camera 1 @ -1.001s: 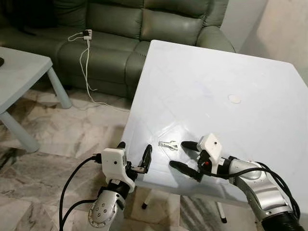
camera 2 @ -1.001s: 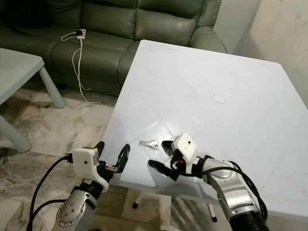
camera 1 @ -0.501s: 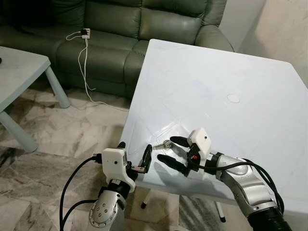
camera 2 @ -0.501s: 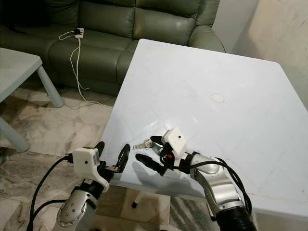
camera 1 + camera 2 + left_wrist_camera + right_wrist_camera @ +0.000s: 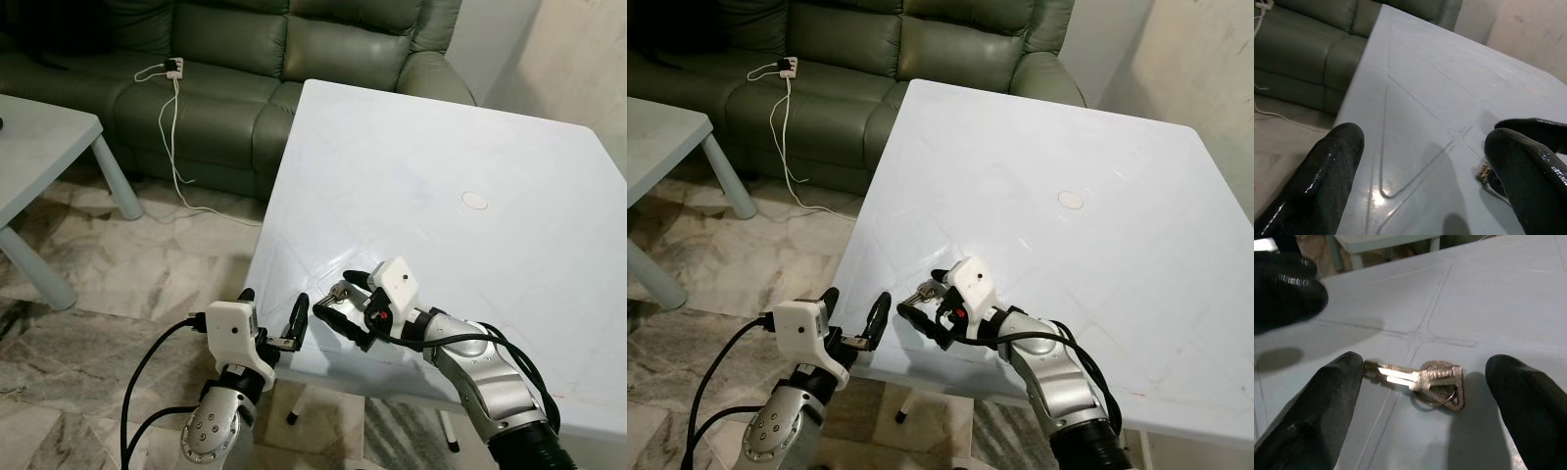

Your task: Hang keys on a hook

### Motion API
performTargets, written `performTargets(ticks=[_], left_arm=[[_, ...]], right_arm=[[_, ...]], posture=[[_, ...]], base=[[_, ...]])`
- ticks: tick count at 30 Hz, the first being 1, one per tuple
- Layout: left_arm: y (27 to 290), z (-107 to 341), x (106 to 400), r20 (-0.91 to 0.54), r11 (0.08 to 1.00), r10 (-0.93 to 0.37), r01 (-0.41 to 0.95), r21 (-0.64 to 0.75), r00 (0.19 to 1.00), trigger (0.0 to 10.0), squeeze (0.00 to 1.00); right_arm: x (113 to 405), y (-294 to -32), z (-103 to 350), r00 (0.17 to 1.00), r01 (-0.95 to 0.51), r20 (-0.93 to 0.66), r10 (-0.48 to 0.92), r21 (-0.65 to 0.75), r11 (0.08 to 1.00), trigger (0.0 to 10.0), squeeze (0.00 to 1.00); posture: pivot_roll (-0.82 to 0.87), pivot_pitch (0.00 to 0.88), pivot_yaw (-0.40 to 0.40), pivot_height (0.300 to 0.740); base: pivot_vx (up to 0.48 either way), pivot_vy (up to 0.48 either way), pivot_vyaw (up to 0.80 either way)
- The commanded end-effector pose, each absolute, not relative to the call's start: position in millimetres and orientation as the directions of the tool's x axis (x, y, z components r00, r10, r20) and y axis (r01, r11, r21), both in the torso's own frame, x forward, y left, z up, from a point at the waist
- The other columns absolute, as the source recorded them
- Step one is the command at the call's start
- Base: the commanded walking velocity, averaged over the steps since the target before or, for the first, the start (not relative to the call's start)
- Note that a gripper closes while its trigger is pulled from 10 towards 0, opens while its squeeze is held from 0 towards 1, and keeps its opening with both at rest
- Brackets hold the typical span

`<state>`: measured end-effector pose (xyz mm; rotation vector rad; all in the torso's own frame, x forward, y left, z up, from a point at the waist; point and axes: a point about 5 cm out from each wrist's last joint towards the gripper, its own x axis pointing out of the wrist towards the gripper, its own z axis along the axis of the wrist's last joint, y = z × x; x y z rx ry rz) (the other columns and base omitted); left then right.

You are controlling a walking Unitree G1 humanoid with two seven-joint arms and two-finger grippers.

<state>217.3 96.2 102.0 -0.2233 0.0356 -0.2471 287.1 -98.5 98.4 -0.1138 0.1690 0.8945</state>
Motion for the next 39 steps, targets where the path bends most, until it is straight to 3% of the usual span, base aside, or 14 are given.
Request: performTargets(ticks=[1, 4, 5, 6, 7, 8, 31, 32, 33, 34, 35, 36, 37, 39], left_arm=[[86.6, 107.2, 216.9, 0.009, 0.932, -0.251, 0.244, -0.269, 0.968, 10.0, 0.00], [86.7, 107.2, 216.9, 0.009, 0.932, -0.251, 0.244, -0.269, 0.968, 10.0, 0.00], [86.8, 107.2, 216.9, 0.008, 0.932, -0.250, 0.243, -0.270, 0.968, 10.0, 0.00], [86.9, 107.2, 216.9, 0.008, 0.932, -0.250, 0.243, -0.270, 0.968, 10.0, 0.00], [87.2, 107.2, 216.8, 0.008, 0.932, -0.249, 0.242, -0.270, 0.968, 10.0, 0.00], [87.4, 107.1, 216.8, 0.007, 0.932, -0.249, 0.241, -0.270, 0.969, 10.0, 0.00], [86.8, 107.6, 217.6, 0.006, 0.931, -0.241, 0.233, -0.281, 0.971, 10.0, 0.00], [86.6, 107.8, 217.4, 0.006, 0.931, -0.241, 0.233, -0.282, 0.971, 10.0, 0.00], [86.5, 107.8, 217.4, 0.007, 0.931, -0.241, 0.233, -0.282, 0.971, 10.0, 0.00], [86.5, 107.9, 217.4, 0.007, 0.931, -0.241, 0.233, -0.283, 0.971, 10.0, 0.00], [86.5, 108.0, 217.5, 0.008, 0.930, -0.240, 0.232, -0.283, 0.971, 10.0, 0.00], [86.5, 108.1, 217.6, 0.008, 0.930, -0.240, 0.233, -0.284, 0.971, 10.0, 0.00], [86.4, 108.2, 217.7, 0.009, 0.930, -0.240, 0.232, -0.284, 0.971, 10.0, 0.00], [86.4, 108.2, 217.8, 0.009, 0.930, -0.239, 0.232, -0.285, 0.971, 10.0, 0.00]], right_arm=[[285.5, -100.0, 98.1, 0.608, -0.788, -0.207, 0.766, -0.042, 0.614, 10.0, 0.00], [283.3, -101.9, 97.4, 0.601, -0.793, -0.204, 0.773, -0.032, 0.609, 9.8, 0.00], [283.4, -102.8, 97.5, 0.604, -0.791, -0.205, 0.770, -0.035, 0.611, 7.4, 0.00], [283.5, -103.4, 97.5, 0.607, -0.788, -0.206, 0.767, -0.038, 0.614, 7.4, 0.00], [283.8, -104.6, 97.7, 0.609, -0.787, -0.206, 0.766, -0.038, 0.615, 0.0, 0.00], [283.9, -105.7, 98.2, 0.608, -0.788, -0.205, 0.767, -0.036, 0.615, 0.0, 0.00], [289.7, -113.0, 101.6, 0.604, -0.791, -0.219, 0.766, -0.050, 0.609, 0.0, 0.00], [290.2, -112.9, 101.6, 0.609, -0.788, -0.220, 0.762, -0.055, 0.614, 4.6, 0.00], [290.5, -113.0, 101.6, 0.612, -0.785, -0.220, 0.759, -0.058, 0.616, 4.6, 0.00], [290.7, -112.8, 102.0, 0.614, -0.785, -0.214, 0.760, -0.061, 0.617, 10.0, 0.00], [291.5, -111.8, 102.8, 0.609, -0.787, -0.197, 0.769, -0.029, 0.616, 10.0, 0.18], [292.0, -111.7, 103.2, 0.610, -0.786, -0.190, 0.769, -0.019, 0.618, 10.0, 0.18], [294.6, -112.4, 103.4, 0.628, -0.771, -0.194, 0.753, -0.026, 0.636, 10.0, 1.00], [296.3, -112.2, 105.7, 0.629, -0.772, -0.179, 0.756, -0.033, 0.635, 10.0, 1.00]], posture=[[0.02, 0.121, -0.148, 0.740], [0.02, 0.125, -0.146, 0.740], [0.02, 0.125, -0.146, 0.740], [0.02, 0.125, -0.146, 0.740], [0.02, 0.127, -0.145, 0.740], [0.02, 0.127, -0.145, 0.740], [0.02, 0.127, -0.148, 0.740], [0.02, 0.127, -0.149, 0.740], [0.02, 0.127, -0.149, 0.740], [0.02, 0.127, -0.149, 0.740], [0.02, 0.125, -0.150, 0.740], [0.02, 0.125, -0.150, 0.740], [0.03, 0.122, -0.151, 0.740], [0.03, 0.121, -0.151, 0.740]], base=[[0.000, 0.000, 0.00], [0.000, 0.000, 0.00], [0.000, 0.000, 0.00], [0.000, 0.000, 0.00], [0.000, 0.000, 0.00], [0.000, 0.000, 0.00], [0.000, 0.000, 0.00], [0.000, 0.000, 0.00], [0.000, 0.000, 0.00], [0.000, 0.000, 0.00], [0.000, 0.000, 0.00], [0.000, 0.000, 0.00], [0.000, 0.000, 0.00], [0.000, 0.000, 0.00]])
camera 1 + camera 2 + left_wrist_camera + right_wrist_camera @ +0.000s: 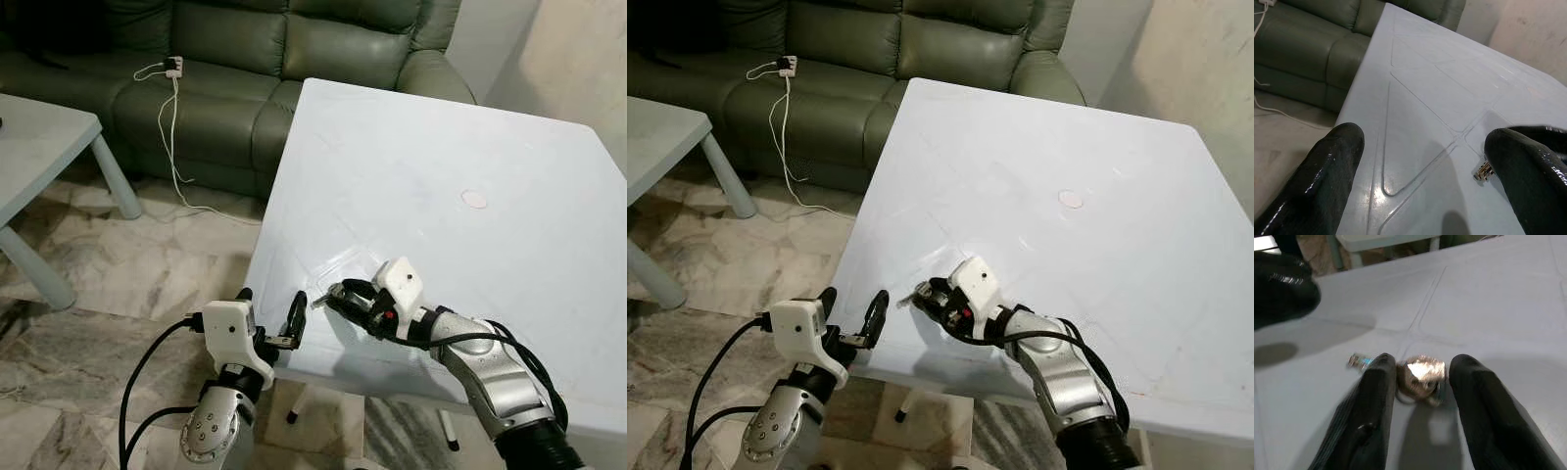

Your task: Hang keys on a hook

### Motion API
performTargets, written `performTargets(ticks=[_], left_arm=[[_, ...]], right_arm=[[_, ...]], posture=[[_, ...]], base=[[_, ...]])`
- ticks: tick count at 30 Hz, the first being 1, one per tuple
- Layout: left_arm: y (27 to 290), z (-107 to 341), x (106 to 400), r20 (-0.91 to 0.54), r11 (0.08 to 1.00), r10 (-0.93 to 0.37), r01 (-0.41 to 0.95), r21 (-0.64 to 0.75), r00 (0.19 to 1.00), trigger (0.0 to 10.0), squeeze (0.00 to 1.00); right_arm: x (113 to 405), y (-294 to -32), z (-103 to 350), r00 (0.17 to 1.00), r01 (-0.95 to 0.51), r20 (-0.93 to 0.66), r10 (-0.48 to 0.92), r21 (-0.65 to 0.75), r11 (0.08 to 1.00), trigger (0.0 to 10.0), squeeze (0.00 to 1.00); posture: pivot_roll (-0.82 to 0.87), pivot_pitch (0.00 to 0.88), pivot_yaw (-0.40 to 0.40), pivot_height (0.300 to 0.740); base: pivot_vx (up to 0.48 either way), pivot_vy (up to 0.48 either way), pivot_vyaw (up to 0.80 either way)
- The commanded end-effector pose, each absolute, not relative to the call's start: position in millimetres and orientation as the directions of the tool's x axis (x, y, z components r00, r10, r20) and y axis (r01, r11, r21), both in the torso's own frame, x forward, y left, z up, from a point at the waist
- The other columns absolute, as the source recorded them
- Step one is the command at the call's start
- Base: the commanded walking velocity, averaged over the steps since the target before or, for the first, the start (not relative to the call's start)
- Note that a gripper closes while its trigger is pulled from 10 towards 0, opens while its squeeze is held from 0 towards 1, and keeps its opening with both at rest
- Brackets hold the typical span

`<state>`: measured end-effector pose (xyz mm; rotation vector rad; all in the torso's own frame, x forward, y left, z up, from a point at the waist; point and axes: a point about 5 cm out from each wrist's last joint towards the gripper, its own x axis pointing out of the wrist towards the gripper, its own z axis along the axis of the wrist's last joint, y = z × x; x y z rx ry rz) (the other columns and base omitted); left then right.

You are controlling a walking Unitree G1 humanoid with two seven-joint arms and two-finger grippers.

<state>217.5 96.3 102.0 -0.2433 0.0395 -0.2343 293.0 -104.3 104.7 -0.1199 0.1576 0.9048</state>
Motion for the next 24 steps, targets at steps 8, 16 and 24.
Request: performTargets(ticks=[8, 16, 24], left_arm=[[85.9, 108.3, 217.7, 0.011, 0.930, -0.239, 0.232, -0.286, 0.971, 10.0, 0.00], [86.0, 108.4, 217.1, 0.011, 0.930, -0.232, 0.226, -0.289, 0.973, 10.0, 0.00], [86.0, 109.3, 217.0, 0.011, 0.929, -0.230, 0.223, -0.296, 0.973, 10.0, 0.00]], right_arm=[[295.0, -109.4, 107.3, 0.591, -0.804, -0.175, 0.787, -0.047, 0.593, 10.0, 0.00], [293.9, -105.7, 108.0, 0.578, -0.812, -0.148, 0.802, -0.010, 0.583, 10.0, 1.00], [293.3, -103.9, 108.4, 0.585, -0.809, -0.147, 0.797, -0.030, 0.588, 10.0, 1.00]], posture=[[0.03, 0.110, -0.153, 0.740], [0.04, 0.111, -0.155, 0.740], [0.03, 0.121, -0.152, 0.740]], base=[[0.000, 0.000, 0.00], [0.000, 0.000, 0.00], [0.000, 0.000, 0.00]])
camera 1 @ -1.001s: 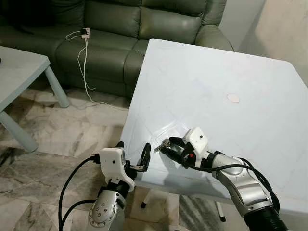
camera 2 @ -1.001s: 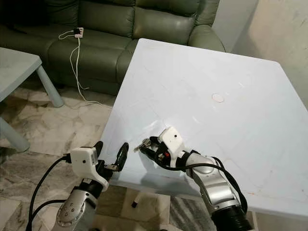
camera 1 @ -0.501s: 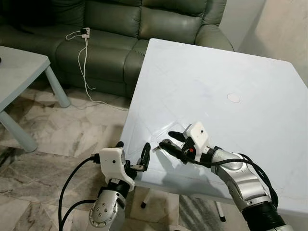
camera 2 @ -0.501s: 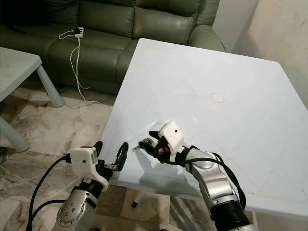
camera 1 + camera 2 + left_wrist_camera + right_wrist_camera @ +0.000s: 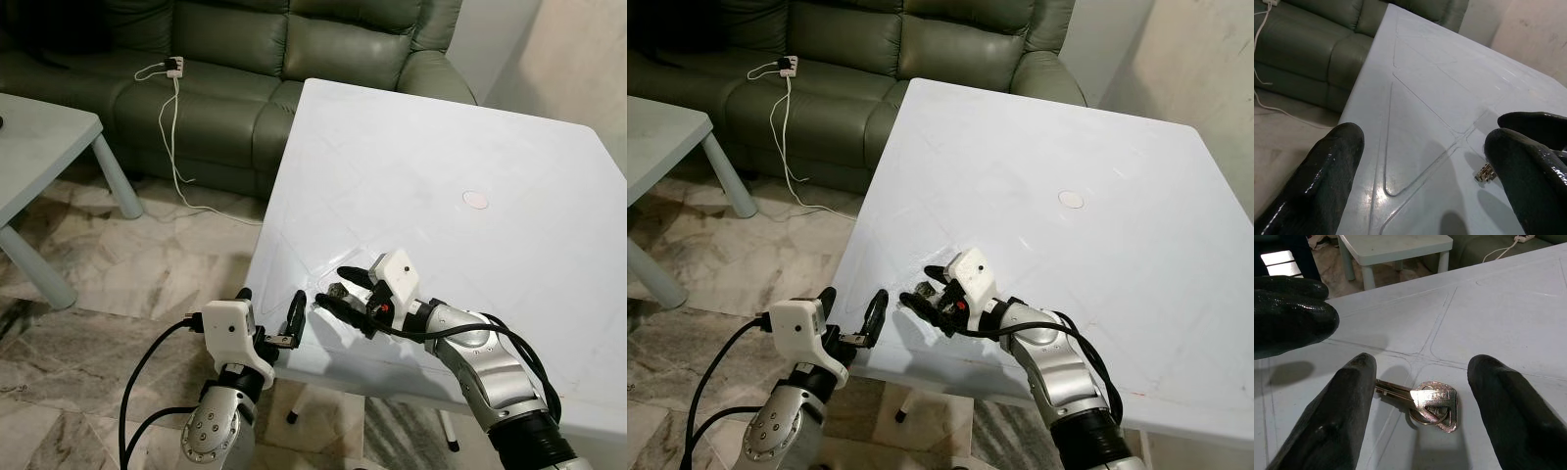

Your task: Hang keys on a hook

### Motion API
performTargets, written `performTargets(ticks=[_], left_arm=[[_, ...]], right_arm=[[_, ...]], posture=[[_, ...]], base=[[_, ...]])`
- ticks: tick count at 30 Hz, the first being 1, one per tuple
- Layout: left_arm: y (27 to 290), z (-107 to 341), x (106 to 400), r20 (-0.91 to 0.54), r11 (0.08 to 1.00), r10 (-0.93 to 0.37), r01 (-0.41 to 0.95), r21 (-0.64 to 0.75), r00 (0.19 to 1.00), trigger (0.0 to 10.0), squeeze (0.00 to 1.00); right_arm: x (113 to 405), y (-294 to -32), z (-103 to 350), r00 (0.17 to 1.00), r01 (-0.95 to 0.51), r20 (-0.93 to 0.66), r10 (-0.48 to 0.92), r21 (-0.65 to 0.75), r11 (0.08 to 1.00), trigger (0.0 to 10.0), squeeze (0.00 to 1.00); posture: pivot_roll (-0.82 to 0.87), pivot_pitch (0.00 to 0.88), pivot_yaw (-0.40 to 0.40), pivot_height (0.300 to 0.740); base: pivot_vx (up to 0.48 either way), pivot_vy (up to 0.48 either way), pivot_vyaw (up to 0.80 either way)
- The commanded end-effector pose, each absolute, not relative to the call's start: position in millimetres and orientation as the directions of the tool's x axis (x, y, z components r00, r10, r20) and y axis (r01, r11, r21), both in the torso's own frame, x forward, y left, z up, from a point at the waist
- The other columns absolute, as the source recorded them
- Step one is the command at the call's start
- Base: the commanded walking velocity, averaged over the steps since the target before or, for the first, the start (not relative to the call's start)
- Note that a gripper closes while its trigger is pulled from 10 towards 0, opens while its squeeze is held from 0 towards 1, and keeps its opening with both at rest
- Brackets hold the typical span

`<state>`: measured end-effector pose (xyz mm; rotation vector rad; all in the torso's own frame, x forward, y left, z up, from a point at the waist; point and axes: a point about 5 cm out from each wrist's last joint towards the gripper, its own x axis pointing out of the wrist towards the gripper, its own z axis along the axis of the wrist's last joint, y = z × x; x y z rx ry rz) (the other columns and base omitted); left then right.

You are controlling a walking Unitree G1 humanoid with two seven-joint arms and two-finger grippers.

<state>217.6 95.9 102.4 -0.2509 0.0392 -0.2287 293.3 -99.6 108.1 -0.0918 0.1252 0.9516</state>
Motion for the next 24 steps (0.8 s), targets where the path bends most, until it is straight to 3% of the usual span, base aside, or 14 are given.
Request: performTargets(ticks=[1, 3, 4, 18, 19, 20, 22, 23, 24], left_arm=[[86.1, 109.4, 217.0, 0.011, 0.929, -0.230, 0.223, -0.297, 0.973, 10.0, 0.00], [86.1, 109.2, 216.9, 0.010, 0.928, -0.230, 0.222, -0.299, 0.973, 10.0, 0.00], [86.2, 109.2, 217.0, 0.009, 0.928, -0.230, 0.222, -0.298, 0.973, 10.0, 0.00], [85.2, 110.3, 218.8, 0.013, 0.925, -0.233, 0.226, -0.306, 0.972, 10.0, 0.00], [85.2, 110.4, 218.9, 0.013, 0.924, -0.233, 0.226, -0.307, 0.972, 10.0, 0.00], [85.2, 110.4, 218.9, 0.013, 0.924, -0.233, 0.226, -0.307, 0.972, 10.0, 0.00], [84.5, 110.6, 218.8, 0.013, 0.924, -0.235, 0.227, -0.308, 0.972, 10.0, 0.00], [84.4, 110.7, 218.8, 0.013, 0.924, -0.235, 0.227, -0.307, 0.972, 10.0, 0.00], [84.4, 110.9, 218.9, 0.013, 0.924, -0.235, 0.227, -0.308, 0.972, 10.0, 0.00]], right_arm=[[293.3, -104.1, 107.4, 0.587, -0.807, -0.164, 0.793, -0.044, 0.588, 10.0, 1.00], [292.1, -104.1, 105.1, 0.580, -0.812, -0.189, 0.792, -0.055, 0.582, 10.0, 0.95], [291.7, -104.2, 105.1, 0.579, -0.813, -0.192, 0.792, -0.061, 0.580, 10.0, 0.00], [288.1, -106.7, 103.4, 0.523, -0.851, -0.237, 0.819, -0.089, 0.518, 10.0, 0.00], [287.9, -106.7, 103.6, 0.519, -0.853, -0.237, 0.821, -0.087, 0.514, 7.6, 0.00], [287.9, -106.7, 103.6, 0.519, -0.853, -0.237, 0.821, -0.087, 0.514, 7.6, 0.00], [285.5, -107.2, 105.3, 0.497, -0.867, -0.216, 0.841, -0.069, 0.494, 0.9, 0.00], [285.2, -107.3, 105.1, 0.492, -0.869, -0.217, 0.843, -0.060, 0.491, 0.9, 0.00], [285.2, -107.6, 106.1, 0.494, -0.869, -0.207, 0.845, -0.070, 0.490, 0.0, 0.00]], posture=[[0.03, 0.121, -0.152, 0.740], [0.03, 0.124, -0.151, 0.740], [0.03, 0.123, -0.151, 0.740], [0.03, 0.125, -0.148, 0.740], [0.03, 0.124, -0.148, 0.740], [0.03, 0.124, -0.148, 0.740], [0.03, 0.125, -0.148, 0.740], [0.03, 0.125, -0.148, 0.740], [0.03, 0.125, -0.148, 0.740]], base=[[0.000, 0.000, 0.00], [0.000, 0.000, 0.00], [0.000, 0.000, 0.00], [0.000, 0.000, 0.00], [0.000, 0.000, 0.00], [0.000, 0.000, 0.00], [0.000, 0.000, 0.00], [0.000, 0.000, 0.00], [0.000, 0.000, 0.00]])
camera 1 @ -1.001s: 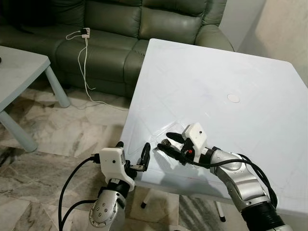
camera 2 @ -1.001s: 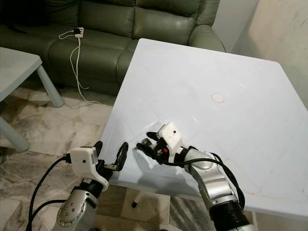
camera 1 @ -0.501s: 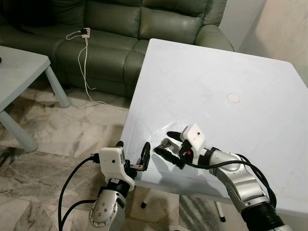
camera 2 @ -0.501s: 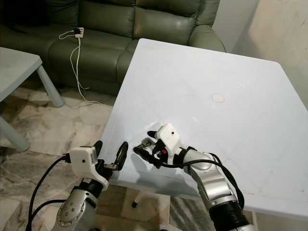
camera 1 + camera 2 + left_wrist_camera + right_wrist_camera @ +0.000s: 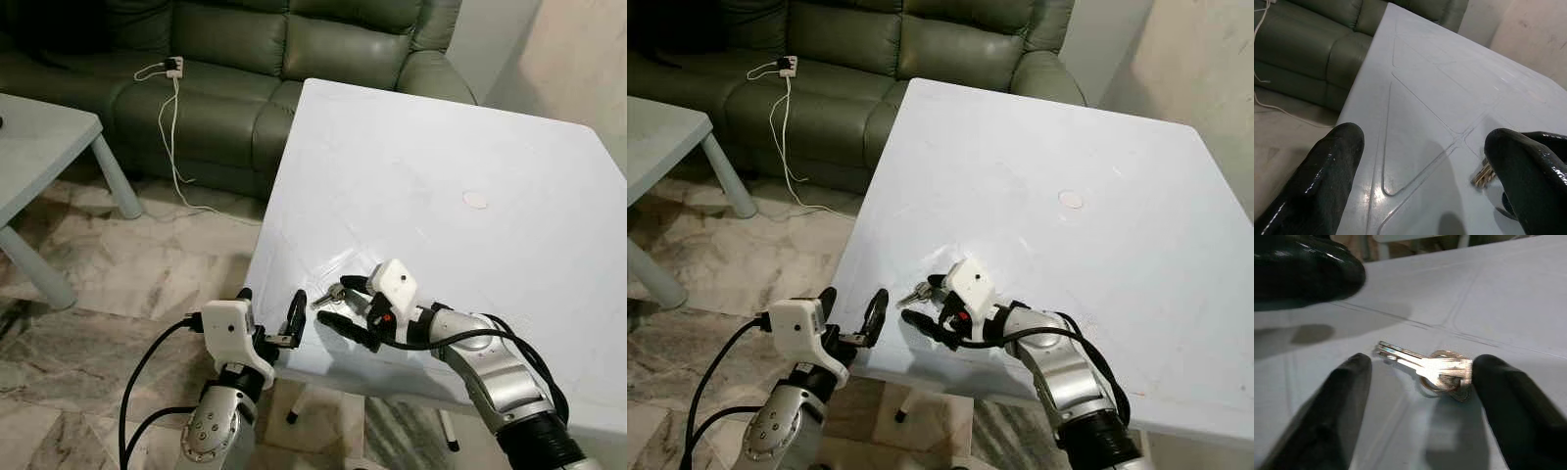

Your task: Hang keys on a hook

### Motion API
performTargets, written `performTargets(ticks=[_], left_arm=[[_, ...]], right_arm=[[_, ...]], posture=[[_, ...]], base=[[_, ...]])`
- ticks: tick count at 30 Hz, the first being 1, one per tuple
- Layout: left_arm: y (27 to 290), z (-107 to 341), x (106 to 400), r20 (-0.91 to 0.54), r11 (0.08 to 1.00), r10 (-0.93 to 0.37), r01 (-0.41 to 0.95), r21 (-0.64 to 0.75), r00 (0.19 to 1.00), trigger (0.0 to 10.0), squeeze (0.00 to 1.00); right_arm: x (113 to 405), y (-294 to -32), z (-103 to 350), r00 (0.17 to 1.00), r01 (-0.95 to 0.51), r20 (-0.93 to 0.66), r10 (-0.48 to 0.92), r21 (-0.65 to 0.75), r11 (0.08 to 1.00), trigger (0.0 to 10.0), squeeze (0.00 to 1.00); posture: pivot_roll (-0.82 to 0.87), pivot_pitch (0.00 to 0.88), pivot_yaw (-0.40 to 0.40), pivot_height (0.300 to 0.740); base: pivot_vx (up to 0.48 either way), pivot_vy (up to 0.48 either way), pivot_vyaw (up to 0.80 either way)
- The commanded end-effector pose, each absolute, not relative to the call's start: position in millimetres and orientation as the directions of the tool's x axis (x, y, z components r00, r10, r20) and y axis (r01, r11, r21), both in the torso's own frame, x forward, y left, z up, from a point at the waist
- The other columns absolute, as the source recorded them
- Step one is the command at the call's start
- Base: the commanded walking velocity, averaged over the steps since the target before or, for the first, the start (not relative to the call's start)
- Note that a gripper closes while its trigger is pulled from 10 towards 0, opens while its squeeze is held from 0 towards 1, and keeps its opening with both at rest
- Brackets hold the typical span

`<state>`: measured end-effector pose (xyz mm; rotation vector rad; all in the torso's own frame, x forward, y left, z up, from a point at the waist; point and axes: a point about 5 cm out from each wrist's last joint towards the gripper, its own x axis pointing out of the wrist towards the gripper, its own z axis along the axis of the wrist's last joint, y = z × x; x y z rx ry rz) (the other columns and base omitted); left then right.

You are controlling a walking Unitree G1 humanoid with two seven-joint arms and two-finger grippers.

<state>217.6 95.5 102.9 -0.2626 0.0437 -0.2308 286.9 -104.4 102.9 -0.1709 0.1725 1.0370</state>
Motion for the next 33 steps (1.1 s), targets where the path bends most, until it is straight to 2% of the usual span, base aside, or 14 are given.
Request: performTargets(ticks=[1, 14, 19, 20, 21, 23, 26, 29, 33], left_arm=[[84.4, 110.9, 218.9, 0.013, 0.924, -0.234, 0.227, -0.309, 0.972, 10.0, 0.00], [83.4, 111.1, 218.6, 0.015, 0.922, -0.234, 0.227, -0.314, 0.972, 10.0, 0.00], [82.8, 111.5, 218.6, 0.016, 0.921, -0.235, 0.228, -0.317, 0.972, 10.0, 0.00], [82.8, 111.3, 218.5, 0.016, 0.921, -0.235, 0.228, -0.317, 0.972, 10.0, 0.00], [82.7, 111.2, 218.4, 0.016, 0.921, -0.235, 0.228, -0.316, 0.972, 10.0, 0.00], [82.1, 111.2, 218.4, 0.015, 0.920, -0.237, 0.229, -0.317, 0.971, 10.0, 0.00], [81.5, 111.1, 218.3, 0.016, 0.920, -0.238, 0.231, -0.318, 0.971, 10.0, 0.00], [81.2, 111.3, 218.5, 0.018, 0.920, -0.238, 0.231, -0.317, 0.971, 10.0, 0.00], [81.6, 112.0, 218.6, 0.019, 0.920, -0.236, 0.230, -0.316, 0.972, 10.0, 0.00]], right_arm=[[285.3, -107.8, 106.6, 0.497, -0.867, -0.200, 0.844, -0.073, 0.493, 0.0, 0.00], [285.7, -109.0, 108.6, 0.485, -0.874, -0.188, 0.854, -0.079, 0.479, 0.0, 0.00], [288.1, -109.4, 108.6, 0.506, -0.862, -0.185, 0.842, -0.079, 0.501, 0.0, 0.00], [290.9, -109.2, 108.6, 0.528, -0.849, -0.183, 0.829, -0.080, 0.522, 7.7, 0.00], [291.6, -108.5, 110.5, 0.523, -0.851, -0.161, 0.837, -0.041, 0.524, 10.0, 0.00], [292.7, -107.6, 115.0, 0.520, -0.851, -0.114, 0.847, 0.019, 0.525, 10.0, 0.00], [294.9, -105.3, 122.7, 0.553, -0.833, -0.035, 0.832, -0.003, 0.553, 10.0, 0.00], [291.7, -100.9, 123.7, 0.521, -0.852, -0.025, 0.853, 0.049, 0.522, 10.0, 0.00], [286.3, -94.8, 121.4, 0.492, -0.870, -0.041, 0.870, 0.028, 0.493, 10.0, 0.00]], posture=[[0.03, 0.126, -0.148, 0.740], [0.03, 0.124, -0.152, 0.740], [0.03, 0.123, -0.154, 0.740], [0.03, 0.121, -0.154, 0.740], [0.03, 0.121, -0.154, 0.740], [0.03, 0.121, -0.155, 0.740], [0.03, 0.118, -0.156, 0.740], [0.03, 0.116, -0.156, 0.740], [0.04, 0.115, -0.156, 0.740]], base=[[0.000, 0.000, 0.00], [0.000, 0.000, 0.00], [0.000, 0.000, 0.00], [0.000, 0.000, 0.00], [0.000, 0.000, 0.00], [0.000, 0.000, 0.00], [0.000, 0.000, 0.00], [0.000, 0.000, 0.00], [0.000, 0.000, 0.00]])
